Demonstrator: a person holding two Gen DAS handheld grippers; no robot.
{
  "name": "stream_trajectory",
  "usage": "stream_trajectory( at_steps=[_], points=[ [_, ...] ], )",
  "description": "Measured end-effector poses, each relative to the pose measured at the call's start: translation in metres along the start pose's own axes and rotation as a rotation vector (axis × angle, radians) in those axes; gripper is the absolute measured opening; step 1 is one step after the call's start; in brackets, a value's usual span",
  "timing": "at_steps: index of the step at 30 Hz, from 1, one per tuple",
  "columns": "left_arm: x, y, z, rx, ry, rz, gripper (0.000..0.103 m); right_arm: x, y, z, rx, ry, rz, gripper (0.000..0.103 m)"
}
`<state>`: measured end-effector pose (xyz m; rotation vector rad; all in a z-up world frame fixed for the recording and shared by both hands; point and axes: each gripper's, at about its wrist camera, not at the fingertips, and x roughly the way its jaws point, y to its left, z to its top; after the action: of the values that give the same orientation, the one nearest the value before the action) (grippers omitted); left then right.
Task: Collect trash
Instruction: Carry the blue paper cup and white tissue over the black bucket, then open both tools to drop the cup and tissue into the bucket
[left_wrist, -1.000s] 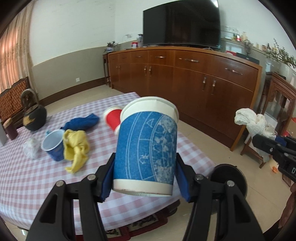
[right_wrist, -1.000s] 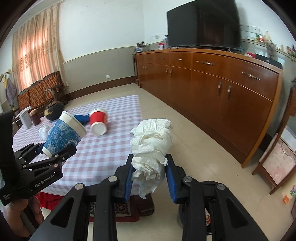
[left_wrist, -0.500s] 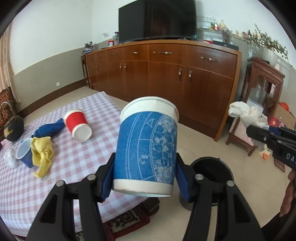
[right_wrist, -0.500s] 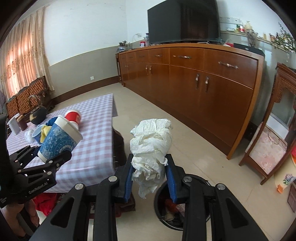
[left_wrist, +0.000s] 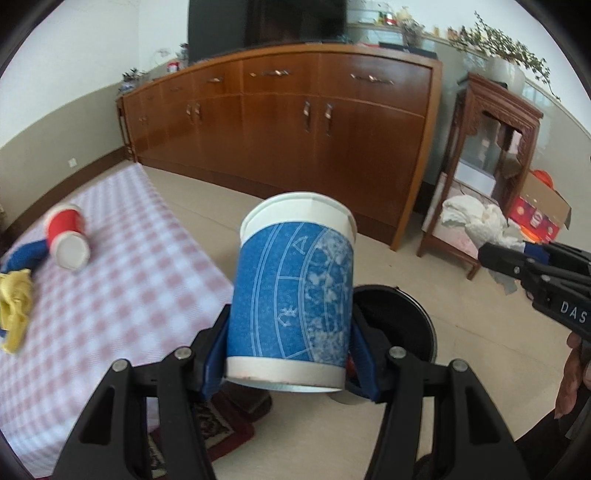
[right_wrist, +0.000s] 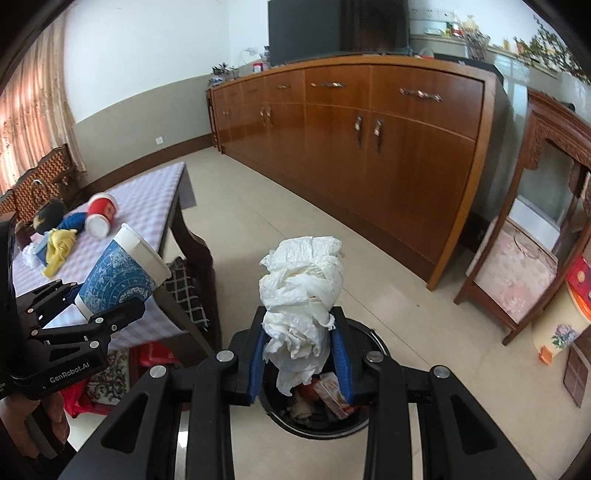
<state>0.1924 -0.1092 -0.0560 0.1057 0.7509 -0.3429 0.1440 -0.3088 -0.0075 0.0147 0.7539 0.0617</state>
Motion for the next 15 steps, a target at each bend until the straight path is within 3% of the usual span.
stream_trajectory(
  at_steps=[15],
  points=[
    [0.088, -0.046, -0.03, 0.078, 0.206, -0.144, 0.059, 0.08, -0.046, -0.057, -0.058, 0.231, 0.017, 0.034]
  ],
)
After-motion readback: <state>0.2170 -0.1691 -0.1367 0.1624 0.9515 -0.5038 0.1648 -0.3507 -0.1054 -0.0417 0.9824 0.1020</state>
